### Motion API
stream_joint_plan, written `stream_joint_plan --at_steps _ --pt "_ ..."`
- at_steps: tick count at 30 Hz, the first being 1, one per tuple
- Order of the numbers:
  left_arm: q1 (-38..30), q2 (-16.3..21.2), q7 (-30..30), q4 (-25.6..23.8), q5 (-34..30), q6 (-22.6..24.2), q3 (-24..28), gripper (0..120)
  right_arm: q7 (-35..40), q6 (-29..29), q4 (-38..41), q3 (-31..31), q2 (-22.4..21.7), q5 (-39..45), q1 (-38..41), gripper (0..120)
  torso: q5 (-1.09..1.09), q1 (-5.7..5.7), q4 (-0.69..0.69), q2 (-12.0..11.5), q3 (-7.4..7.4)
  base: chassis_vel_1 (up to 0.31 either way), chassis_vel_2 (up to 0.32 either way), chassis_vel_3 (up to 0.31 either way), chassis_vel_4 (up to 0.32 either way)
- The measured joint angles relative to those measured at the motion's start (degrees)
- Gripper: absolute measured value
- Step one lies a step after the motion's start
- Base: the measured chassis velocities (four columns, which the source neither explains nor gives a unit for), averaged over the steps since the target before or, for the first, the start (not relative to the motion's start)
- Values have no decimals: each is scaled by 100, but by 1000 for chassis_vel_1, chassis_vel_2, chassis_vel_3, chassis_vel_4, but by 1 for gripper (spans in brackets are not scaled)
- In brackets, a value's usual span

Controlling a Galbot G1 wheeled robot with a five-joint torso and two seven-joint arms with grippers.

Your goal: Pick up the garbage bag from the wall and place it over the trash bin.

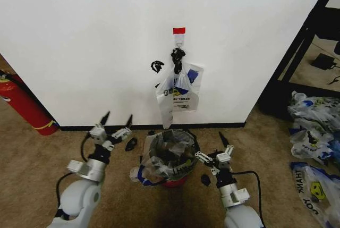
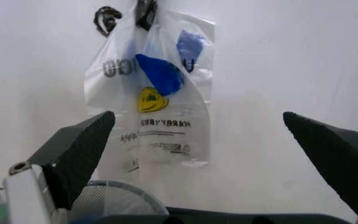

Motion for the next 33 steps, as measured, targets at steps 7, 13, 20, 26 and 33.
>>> stream_joint_plan --at_steps 7,13,20,26,33 --pt "28 -95 102 -26 160 38 -85 100 -130 -58 -25 200 98 -8 15 100 1 0 -1 0 0 0 0 0 0" --pt "2 -91 122 9 209 48 -7 100 -116 -86 -98 169 139 27 52 100 0 0 -1 0 1 0 0 0 0" --pt "-31 -85 135 55 232 55 31 100 -58 -140 -108 136 138 81 85 100 0 0 -1 0 1 0 0 0 0" --pt "-49 -97 139 65 273 55 79 100 -17 -146 -149 132 139 86 99 100 0 0 -1 0 1 0 0 0 0" --pt "60 -125 162 39 396 25 167 100 -1 -147 -148 125 128 89 85 100 0 0 -1 0 1 0 0 0 0"
